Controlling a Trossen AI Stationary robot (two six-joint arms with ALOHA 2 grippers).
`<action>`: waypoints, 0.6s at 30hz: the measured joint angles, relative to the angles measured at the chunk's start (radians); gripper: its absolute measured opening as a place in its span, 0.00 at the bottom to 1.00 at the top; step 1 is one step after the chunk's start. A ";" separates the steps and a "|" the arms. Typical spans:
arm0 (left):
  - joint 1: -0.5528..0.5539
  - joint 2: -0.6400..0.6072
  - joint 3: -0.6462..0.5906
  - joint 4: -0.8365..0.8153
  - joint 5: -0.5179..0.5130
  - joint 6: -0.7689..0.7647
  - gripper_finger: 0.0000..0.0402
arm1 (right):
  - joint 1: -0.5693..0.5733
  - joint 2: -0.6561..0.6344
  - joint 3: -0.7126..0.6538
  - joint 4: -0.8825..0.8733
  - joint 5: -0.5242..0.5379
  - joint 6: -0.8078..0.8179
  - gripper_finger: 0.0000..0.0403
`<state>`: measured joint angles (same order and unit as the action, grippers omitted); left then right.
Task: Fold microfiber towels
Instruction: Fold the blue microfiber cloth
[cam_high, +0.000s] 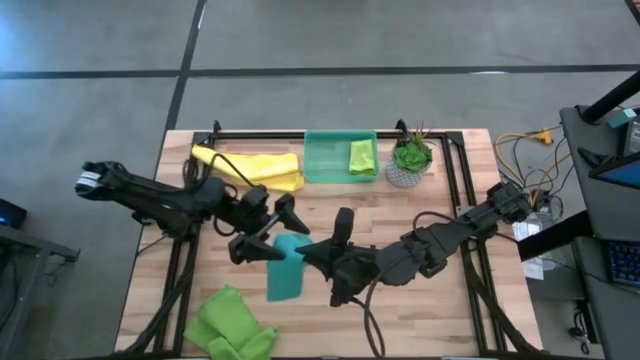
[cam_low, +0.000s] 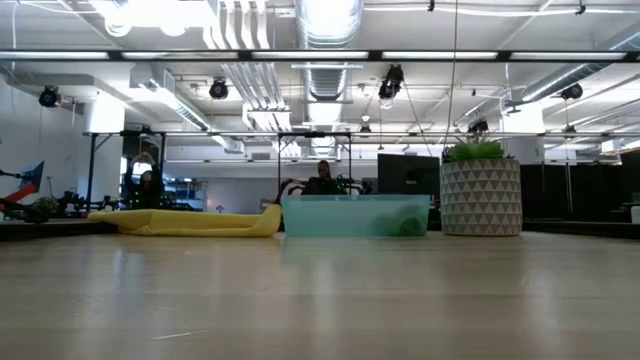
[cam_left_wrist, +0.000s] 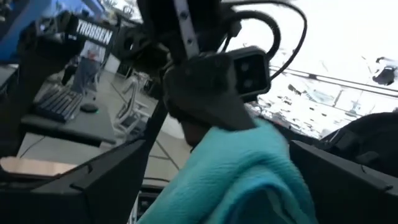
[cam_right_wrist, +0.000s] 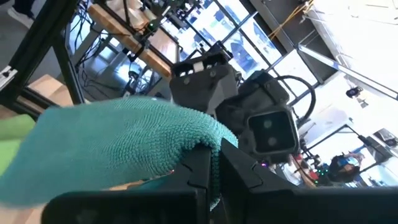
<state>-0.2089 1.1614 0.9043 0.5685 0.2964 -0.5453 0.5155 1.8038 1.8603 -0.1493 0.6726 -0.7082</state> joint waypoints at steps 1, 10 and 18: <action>0.000 0.007 0.000 0.000 0.001 0.000 0.93 | -0.001 0.000 0.000 0.000 0.000 0.000 0.03; 0.000 0.033 0.000 0.000 0.014 -0.002 0.93 | -0.014 0.000 0.001 0.008 0.005 0.000 0.03; -0.001 0.023 0.000 0.000 0.050 -0.030 0.93 | -0.021 -0.002 0.026 0.005 0.018 -0.007 0.03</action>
<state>-0.2100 1.1839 0.9039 0.5686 0.3464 -0.5753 0.4945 1.8019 1.8864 -0.1445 0.6904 -0.7155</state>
